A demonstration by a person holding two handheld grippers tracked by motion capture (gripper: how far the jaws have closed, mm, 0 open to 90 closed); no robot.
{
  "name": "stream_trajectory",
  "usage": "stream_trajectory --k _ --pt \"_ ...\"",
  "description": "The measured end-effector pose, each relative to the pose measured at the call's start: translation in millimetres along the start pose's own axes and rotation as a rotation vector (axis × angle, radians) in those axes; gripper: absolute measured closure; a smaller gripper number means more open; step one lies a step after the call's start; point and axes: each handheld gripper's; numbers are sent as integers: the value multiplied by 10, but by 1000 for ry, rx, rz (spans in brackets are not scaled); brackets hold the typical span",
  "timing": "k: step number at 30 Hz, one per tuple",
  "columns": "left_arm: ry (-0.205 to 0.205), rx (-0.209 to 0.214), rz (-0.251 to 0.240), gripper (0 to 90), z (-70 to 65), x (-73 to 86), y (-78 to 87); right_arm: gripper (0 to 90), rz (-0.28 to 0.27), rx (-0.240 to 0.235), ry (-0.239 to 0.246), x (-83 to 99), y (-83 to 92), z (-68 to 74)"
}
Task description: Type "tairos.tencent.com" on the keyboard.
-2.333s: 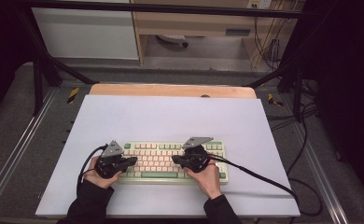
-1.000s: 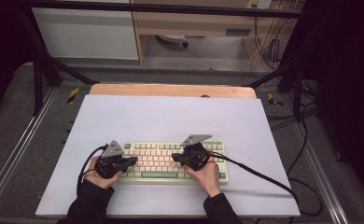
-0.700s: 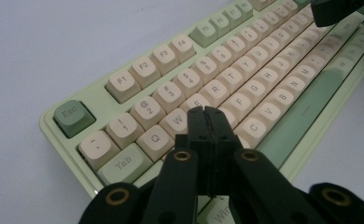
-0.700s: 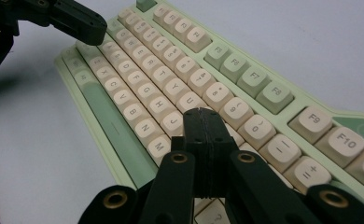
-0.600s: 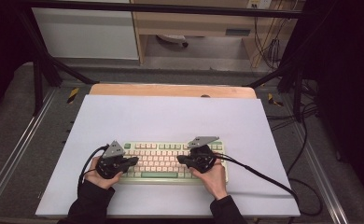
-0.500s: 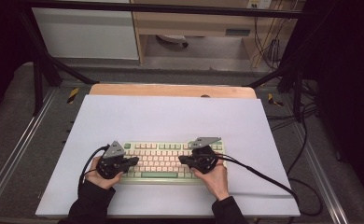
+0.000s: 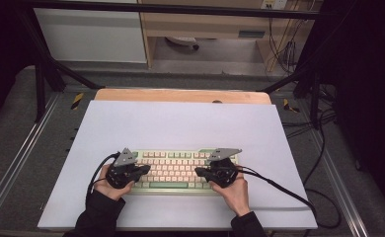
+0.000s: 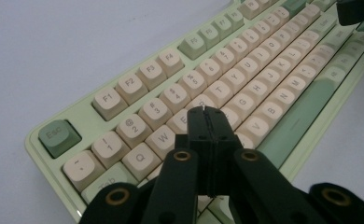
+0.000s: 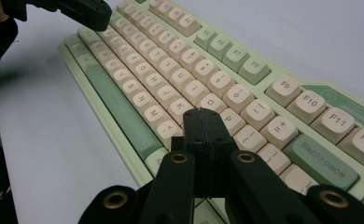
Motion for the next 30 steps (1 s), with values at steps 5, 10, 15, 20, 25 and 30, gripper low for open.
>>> stream_trajectory --k 5,10,15,20,25,30 --pt "-9 3 1 897 -25 -51 -33 900 -1 3 -2 35 59 -5" --pt "-15 3 0 897 -38 -123 -78 900 -3 2 -3 83 106 -20" --pt "-14 -1 1 897 -46 -179 -146 900 -3 2 -8 138 129 -34" --pt "-13 -2 6 897 -59 -214 -237 900 0 1 -14 191 132 -55" --pt "-27 -17 26 897 -72 -204 -328 900 1 3 -20 225 153 -64" --pt "-28 -20 36 897 -68 -182 -365 900 -5 3 -19 240 170 -64"
Point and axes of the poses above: each handheld gripper's, and its own axes: y roughly backward along the jaws, x roughly out of its underside, z roughly to its left, and after that the axes turned 1 degree about -y, right-handed
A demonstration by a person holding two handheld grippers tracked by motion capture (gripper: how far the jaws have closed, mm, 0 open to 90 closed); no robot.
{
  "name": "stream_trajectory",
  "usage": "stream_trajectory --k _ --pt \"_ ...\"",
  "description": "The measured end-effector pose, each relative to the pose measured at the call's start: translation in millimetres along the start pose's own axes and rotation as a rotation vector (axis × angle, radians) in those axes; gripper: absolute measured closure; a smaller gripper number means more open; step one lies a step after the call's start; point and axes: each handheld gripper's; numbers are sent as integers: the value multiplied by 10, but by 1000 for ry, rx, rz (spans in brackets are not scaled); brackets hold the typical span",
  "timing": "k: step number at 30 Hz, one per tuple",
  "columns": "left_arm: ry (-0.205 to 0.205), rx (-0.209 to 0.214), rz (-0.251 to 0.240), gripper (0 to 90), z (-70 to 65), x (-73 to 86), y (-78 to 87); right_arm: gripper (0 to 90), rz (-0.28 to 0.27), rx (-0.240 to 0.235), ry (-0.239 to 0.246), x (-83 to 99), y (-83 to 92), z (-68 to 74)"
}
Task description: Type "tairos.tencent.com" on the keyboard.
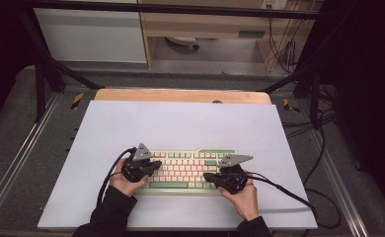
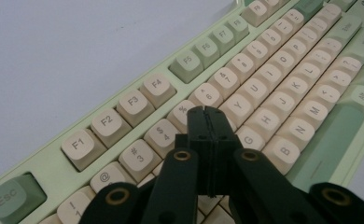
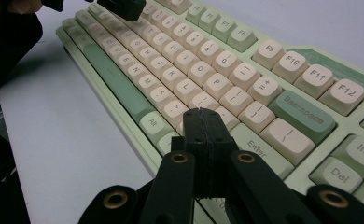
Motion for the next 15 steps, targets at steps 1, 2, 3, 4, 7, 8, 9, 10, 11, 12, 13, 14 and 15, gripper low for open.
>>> stream_trajectory --k 1,2,3,4,7,8,9,10,11,12,13,14,15 --pt "1 -1 0 897 2 5 -6 900 1 1 -2 1 4 1" --pt "1 -2 1 898 3 9 -9 900 2 1 -3 3 7 3" --pt "1 -1 1 897 3 13 -14 900 0 0 -2 4 7 1" --pt "-1 -1 2 897 3 16 -19 900 -2 -1 -5 6 7 3" --pt "-4 0 6 897 0 26 -36 900 0 -1 -3 15 1 4" --pt "-5 0 8 897 0 28 -41 900 1 -1 -4 16 0 5" --pt "-5 2 4 897 -1 31 -43 900 0 -1 -3 17 0 5" --pt "-6 1 4 897 -2 32 -43 900 0 -1 -4 17 2 6" --pt "-7 1 4 897 -3 33 -42 900 -2 -1 -5 17 4 8" --pt "-7 1 4 898 -5 36 -43 900 -2 -2 -5 17 6 9" --pt "-10 2 5 898 -7 38 -46 900 -3 -2 -3 17 7 8" --pt "-12 2 6 897 -12 40 -50 900 -2 -1 -2 18 7 9" --pt "-14 2 10 897 -16 42 -55 900 -2 -2 -2 18 8 9"
Point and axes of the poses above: each handheld gripper's, and its own axes: y roughly backward along the jaws, x roughly out of its underside, z roughly to its left, and after that the axes turned 1 degree about -y, right-handed
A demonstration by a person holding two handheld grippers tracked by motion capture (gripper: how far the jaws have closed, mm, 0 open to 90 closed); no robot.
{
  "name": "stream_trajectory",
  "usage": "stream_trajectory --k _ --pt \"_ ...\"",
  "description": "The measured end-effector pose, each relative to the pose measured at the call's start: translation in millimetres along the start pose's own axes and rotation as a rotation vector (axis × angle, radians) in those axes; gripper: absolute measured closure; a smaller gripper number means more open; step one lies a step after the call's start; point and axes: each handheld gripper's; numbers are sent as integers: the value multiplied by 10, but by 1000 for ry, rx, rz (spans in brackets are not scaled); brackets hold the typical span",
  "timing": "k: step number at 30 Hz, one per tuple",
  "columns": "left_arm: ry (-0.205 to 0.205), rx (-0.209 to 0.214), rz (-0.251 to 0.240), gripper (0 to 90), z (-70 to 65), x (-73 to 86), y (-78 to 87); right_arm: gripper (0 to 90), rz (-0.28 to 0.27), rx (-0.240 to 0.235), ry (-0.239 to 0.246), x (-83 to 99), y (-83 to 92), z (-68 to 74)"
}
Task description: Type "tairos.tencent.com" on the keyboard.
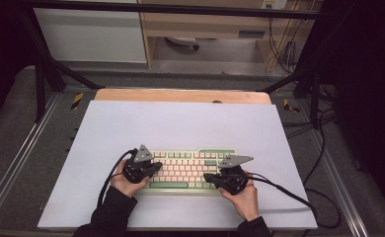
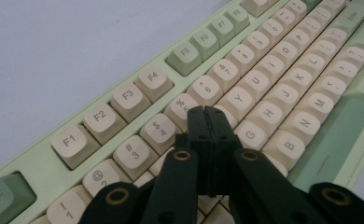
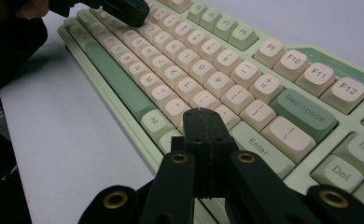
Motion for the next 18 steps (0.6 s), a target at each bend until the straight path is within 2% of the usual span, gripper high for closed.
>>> stream_trajectory --k 7,18 --pt "-2 9 -4 897 -15 7 6 900 -5 3 2 -1 16 -10" --pt "-5 21 -27 897 -29 21 140 900 -9 2 5 1 9 -12"
Point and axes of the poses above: each handheld gripper's, and its own axes: y roughly backward along the jaws, x roughly out of its underside, z roughly to its left, and after that the axes turned 1 degree about -y, right-handed
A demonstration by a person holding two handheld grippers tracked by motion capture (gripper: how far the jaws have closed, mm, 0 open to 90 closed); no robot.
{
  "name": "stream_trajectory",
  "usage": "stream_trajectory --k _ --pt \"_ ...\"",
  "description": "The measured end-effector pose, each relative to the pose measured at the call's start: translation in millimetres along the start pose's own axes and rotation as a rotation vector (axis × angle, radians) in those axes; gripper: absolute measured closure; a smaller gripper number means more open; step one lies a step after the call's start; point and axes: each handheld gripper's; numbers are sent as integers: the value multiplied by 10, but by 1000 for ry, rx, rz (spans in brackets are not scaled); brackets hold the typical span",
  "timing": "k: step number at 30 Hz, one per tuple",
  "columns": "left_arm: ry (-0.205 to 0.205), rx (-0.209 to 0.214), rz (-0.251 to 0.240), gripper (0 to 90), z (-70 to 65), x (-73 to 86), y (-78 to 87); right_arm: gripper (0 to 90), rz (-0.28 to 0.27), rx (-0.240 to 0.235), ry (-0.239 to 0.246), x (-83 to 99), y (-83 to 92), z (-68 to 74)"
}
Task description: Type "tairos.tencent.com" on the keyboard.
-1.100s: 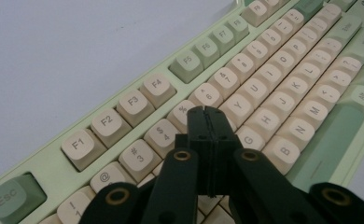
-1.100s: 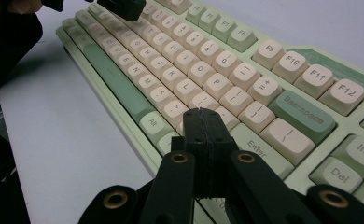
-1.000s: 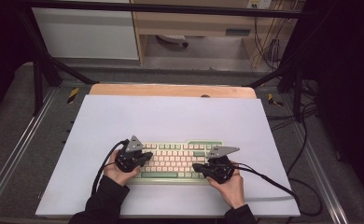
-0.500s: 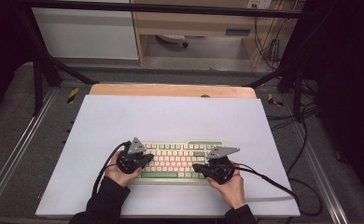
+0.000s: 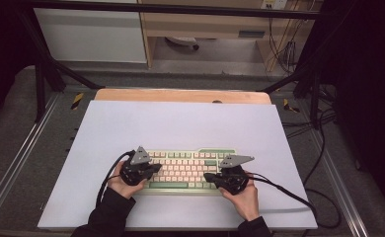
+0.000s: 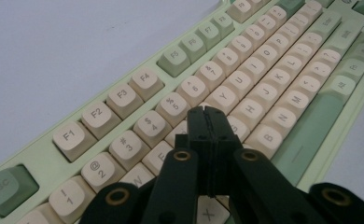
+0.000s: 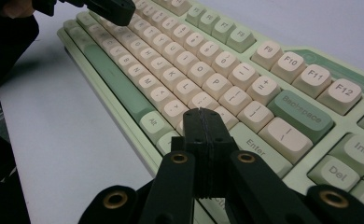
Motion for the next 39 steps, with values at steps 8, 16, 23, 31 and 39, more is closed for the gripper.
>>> stream_trajectory --k 8,16,23,31,39 --pt "7 -3 -3 897 11 57 83 900 -3 4 -6 -9 15 3" --pt "13 -6 -9 897 20 96 154 900 -11 4 -10 -21 24 3" --pt "25 -5 -14 897 36 147 207 900 -17 -1 -13 -38 19 -2" --pt "31 -8 -12 897 50 218 259 900 -19 -2 -15 -94 4 30" --pt "40 -11 -16 897 74 283 315 900 -18 0 -8 -179 -75 69"
Point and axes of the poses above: each handheld gripper's, and its own axes: y roughly backward along the jaws, x roughly out of its underside, z roughly to its left, and after that the axes turned 1 degree about -y, right-handed
